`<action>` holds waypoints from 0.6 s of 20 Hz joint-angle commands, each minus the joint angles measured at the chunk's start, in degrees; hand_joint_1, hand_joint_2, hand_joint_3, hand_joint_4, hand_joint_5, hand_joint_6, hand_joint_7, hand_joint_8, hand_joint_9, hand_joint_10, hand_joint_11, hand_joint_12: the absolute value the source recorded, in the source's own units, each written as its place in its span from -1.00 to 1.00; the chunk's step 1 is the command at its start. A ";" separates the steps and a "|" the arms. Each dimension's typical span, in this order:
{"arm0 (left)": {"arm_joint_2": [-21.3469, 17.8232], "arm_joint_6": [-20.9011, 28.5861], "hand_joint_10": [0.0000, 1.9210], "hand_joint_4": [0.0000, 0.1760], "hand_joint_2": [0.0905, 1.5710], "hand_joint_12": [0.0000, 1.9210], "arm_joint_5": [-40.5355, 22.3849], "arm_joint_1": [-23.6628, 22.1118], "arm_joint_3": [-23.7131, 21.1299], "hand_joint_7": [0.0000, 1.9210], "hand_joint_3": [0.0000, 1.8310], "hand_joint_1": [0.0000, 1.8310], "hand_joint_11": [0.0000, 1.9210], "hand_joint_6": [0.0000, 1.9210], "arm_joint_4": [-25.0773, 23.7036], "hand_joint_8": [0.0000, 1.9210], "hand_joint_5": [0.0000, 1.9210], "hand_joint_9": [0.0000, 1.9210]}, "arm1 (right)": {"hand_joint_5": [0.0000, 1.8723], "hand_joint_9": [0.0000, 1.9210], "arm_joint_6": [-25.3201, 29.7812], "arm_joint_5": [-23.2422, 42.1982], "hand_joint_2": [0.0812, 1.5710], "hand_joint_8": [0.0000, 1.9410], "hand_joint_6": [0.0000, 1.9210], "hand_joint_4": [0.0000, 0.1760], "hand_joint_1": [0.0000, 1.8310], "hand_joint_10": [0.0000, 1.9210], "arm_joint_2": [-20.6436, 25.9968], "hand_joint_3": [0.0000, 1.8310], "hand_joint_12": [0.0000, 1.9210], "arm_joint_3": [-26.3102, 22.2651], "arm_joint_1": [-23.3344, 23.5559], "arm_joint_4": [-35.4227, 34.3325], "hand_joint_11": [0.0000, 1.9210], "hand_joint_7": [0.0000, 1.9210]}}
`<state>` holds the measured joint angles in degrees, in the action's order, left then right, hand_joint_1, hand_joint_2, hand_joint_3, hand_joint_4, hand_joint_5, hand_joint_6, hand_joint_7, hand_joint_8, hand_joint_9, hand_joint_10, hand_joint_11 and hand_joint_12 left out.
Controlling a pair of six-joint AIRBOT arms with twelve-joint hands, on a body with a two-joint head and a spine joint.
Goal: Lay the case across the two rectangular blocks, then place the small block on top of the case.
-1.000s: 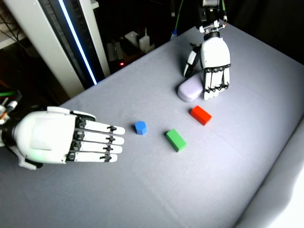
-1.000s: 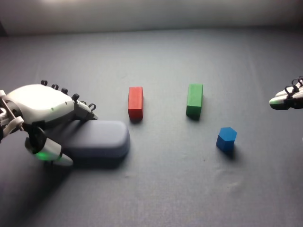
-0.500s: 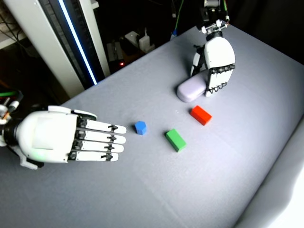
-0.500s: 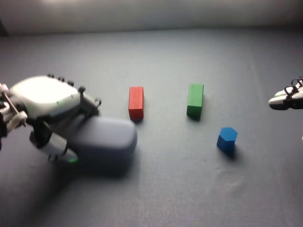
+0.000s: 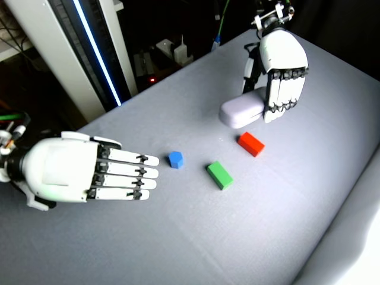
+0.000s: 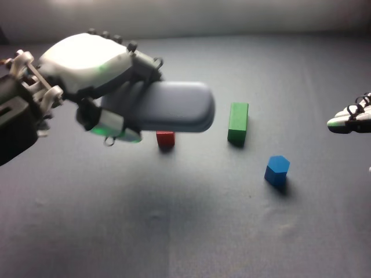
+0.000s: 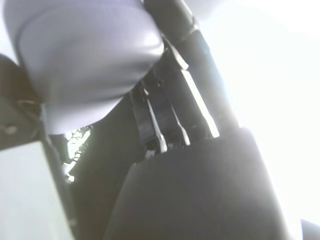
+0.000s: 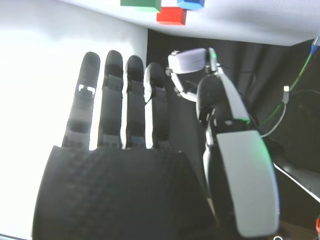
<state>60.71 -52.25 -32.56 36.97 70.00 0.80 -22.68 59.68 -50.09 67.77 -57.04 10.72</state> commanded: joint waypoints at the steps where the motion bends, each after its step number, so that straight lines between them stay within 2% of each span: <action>1: 0.66 0.17 -0.02 -1.00 0.33 -0.01 -6.82 -1.50 0.51 0.13 -0.99 0.50 0.08 -0.22 0.04 -0.12 0.00 0.17 | -0.55 -0.62 0.35 6.34 0.67 -1.00 -1.00 -1.00 -0.26 -0.99 0.10 -0.99 -0.05 0.14 0.59 -1.71 -1.00 -0.58; 2: 2.15 0.18 0.10 -1.00 0.33 -0.03 -6.18 -2.95 1.62 0.13 -0.99 0.52 0.09 -0.14 0.04 -0.17 -0.04 0.12 | -0.53 -0.60 0.36 6.34 0.66 -1.00 -1.00 -1.00 -0.27 -0.99 0.10 -1.00 -0.04 0.16 0.61 -1.71 -1.00 -0.56; 3: 3.12 0.19 0.04 -1.00 0.31 -0.03 -6.06 -3.55 2.17 0.18 -1.00 0.53 0.09 -0.12 0.24 -0.28 0.00 0.15 | -0.52 -0.57 0.36 6.34 0.65 -1.00 -1.00 -1.00 -0.25 -0.99 0.10 -1.00 0.01 0.16 0.62 -1.71 -0.97 -0.54; 4: 4.47 0.21 -0.20 -1.00 0.29 0.11 -5.56 -4.48 3.12 0.25 -1.00 0.43 0.08 -0.20 0.54 -0.25 0.08 0.22 | -0.51 -0.56 0.36 6.34 0.64 -1.00 -1.00 -1.00 -0.25 -1.00 0.07 -1.00 -0.01 0.16 0.70 -1.71 -0.96 -0.53; 5: 5.54 0.21 -0.26 -1.00 0.29 0.22 -5.09 -5.06 3.81 0.24 -1.00 0.41 0.07 -0.29 0.84 -0.17 0.12 0.26 | -0.50 -0.55 0.36 6.32 0.63 -1.00 -1.00 -1.00 -0.25 -1.00 0.03 -1.00 -0.02 0.19 0.76 -1.66 -0.94 -0.52; 6: 7.14 0.18 -0.08 -1.00 0.29 0.49 -4.36 -5.65 4.84 0.19 -1.00 0.41 -0.04 -0.57 1.55 -0.01 0.23 0.18 | -0.49 -0.53 0.36 6.18 0.62 -1.00 -1.00 -1.00 -0.27 -1.00 -0.07 -1.00 -0.07 0.28 0.95 -1.48 -0.87 -0.50; 7: 7.72 0.18 -0.08 -1.00 0.29 0.49 -4.23 -5.70 5.18 0.19 -1.00 0.41 -0.04 -0.57 1.87 -0.01 0.23 0.18 | -0.49 -0.53 0.36 6.11 0.62 -1.00 -1.00 -1.00 -0.27 -1.00 -0.09 -1.00 -0.07 0.30 1.01 -1.43 -0.87 -0.50; 8: 8.85 0.15 -0.20 -1.00 0.28 0.37 -4.12 -5.68 6.03 0.22 -1.00 0.41 -0.09 -0.49 2.94 -0.10 0.21 0.15 | -0.49 -0.51 0.36 6.00 0.62 -1.00 -1.00 -1.00 -0.29 -0.99 -0.15 -1.00 -0.07 0.36 1.16 -1.35 -0.85 -0.50; 10: 10.96 0.14 -0.46 -1.00 0.28 0.29 -3.49 -5.52 7.66 0.25 -1.00 0.39 -0.13 -0.37 4.82 -0.19 0.17 0.20 | -0.49 -0.51 0.36 5.84 0.63 -1.00 -1.00 -1.00 -0.31 -0.99 -0.28 -1.00 -0.08 0.47 1.49 -1.09 -0.86 -0.51; 12: 12.00 0.14 -0.51 -1.00 0.29 0.33 -2.76 -5.61 8.52 0.22 -1.00 0.39 -0.14 -0.33 5.42 -0.17 0.16 0.21 | -0.49 -0.51 0.37 5.66 0.63 -1.00 -1.00 -1.00 -0.30 -0.99 -0.30 -1.00 -0.07 0.48 1.51 -1.01 -0.85 -0.50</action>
<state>72.82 -52.40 -28.14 32.32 78.65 6.15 -22.65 59.20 -50.48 67.92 -56.23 11.66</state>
